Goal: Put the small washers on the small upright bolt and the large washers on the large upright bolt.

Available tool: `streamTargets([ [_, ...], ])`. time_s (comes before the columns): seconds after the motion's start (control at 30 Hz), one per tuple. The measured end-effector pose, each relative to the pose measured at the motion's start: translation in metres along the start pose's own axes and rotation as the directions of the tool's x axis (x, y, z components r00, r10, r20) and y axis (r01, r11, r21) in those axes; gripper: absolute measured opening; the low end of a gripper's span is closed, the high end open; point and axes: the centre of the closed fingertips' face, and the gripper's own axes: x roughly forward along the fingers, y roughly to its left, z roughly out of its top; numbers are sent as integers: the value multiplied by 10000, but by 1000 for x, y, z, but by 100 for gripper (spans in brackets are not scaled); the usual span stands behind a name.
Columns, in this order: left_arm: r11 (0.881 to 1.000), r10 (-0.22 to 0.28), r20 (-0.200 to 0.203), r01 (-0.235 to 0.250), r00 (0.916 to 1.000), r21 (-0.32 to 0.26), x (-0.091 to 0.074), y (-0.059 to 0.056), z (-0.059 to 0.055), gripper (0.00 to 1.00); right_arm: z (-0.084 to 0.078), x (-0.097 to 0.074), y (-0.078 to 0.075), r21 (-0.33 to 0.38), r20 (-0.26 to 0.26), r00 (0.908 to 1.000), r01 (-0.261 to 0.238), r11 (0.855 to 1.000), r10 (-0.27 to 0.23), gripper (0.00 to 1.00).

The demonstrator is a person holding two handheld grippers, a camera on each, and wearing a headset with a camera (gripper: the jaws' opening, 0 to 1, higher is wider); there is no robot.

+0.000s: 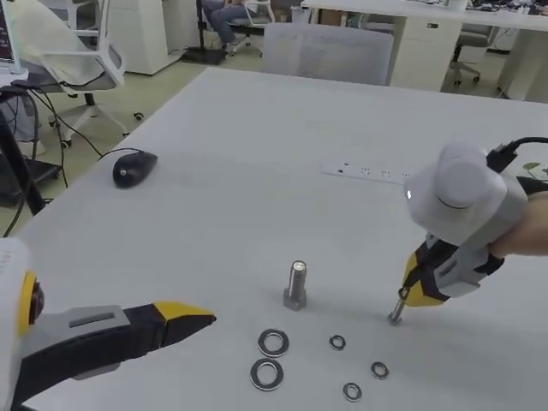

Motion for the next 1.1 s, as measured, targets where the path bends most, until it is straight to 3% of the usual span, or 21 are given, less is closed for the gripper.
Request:
streamTargets([
  [1.1,9998,117,56,-116,9999,-151,-3,6,-3,67,-13,38,5,-184,-233,9994,-276,9994,272,14],
])
